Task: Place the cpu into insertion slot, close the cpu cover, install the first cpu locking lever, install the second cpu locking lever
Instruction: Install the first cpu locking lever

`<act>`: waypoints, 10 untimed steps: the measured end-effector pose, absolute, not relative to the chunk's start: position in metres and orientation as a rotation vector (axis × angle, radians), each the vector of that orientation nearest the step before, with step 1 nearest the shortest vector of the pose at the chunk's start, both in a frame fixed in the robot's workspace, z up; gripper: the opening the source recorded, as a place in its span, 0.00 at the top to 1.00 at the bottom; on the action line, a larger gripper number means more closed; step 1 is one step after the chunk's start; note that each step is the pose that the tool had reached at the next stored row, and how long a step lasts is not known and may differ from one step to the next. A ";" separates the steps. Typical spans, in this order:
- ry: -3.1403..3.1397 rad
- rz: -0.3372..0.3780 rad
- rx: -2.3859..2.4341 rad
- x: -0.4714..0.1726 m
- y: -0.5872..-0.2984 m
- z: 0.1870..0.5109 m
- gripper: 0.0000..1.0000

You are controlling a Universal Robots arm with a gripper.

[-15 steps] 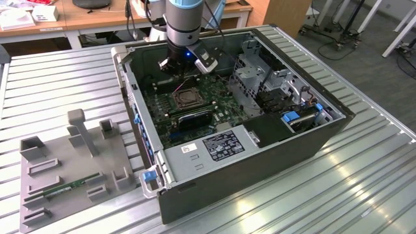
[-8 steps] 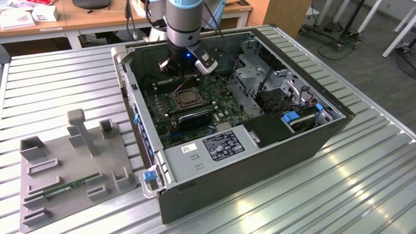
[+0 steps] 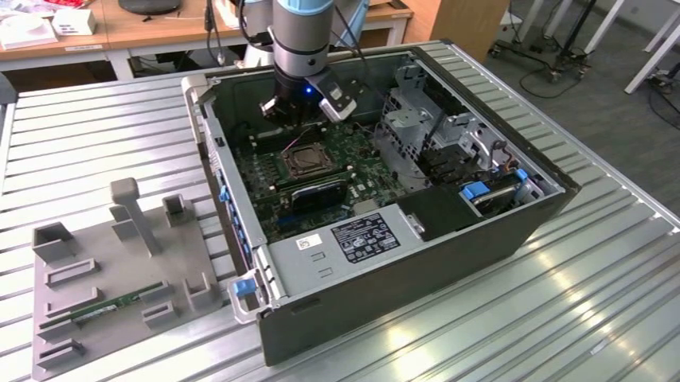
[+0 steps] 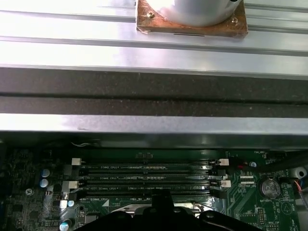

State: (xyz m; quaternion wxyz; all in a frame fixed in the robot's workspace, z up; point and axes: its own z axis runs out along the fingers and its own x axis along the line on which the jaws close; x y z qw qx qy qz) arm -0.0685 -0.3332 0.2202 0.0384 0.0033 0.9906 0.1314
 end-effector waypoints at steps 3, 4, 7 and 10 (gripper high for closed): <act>3.038 0.403 0.010 -0.068 -0.332 0.220 0.89; 3.038 0.403 0.010 -0.068 -0.332 0.220 0.89; 3.038 0.403 0.010 -0.068 -0.332 0.220 0.89; 3.038 0.403 0.010 -0.067 -0.332 0.220 0.89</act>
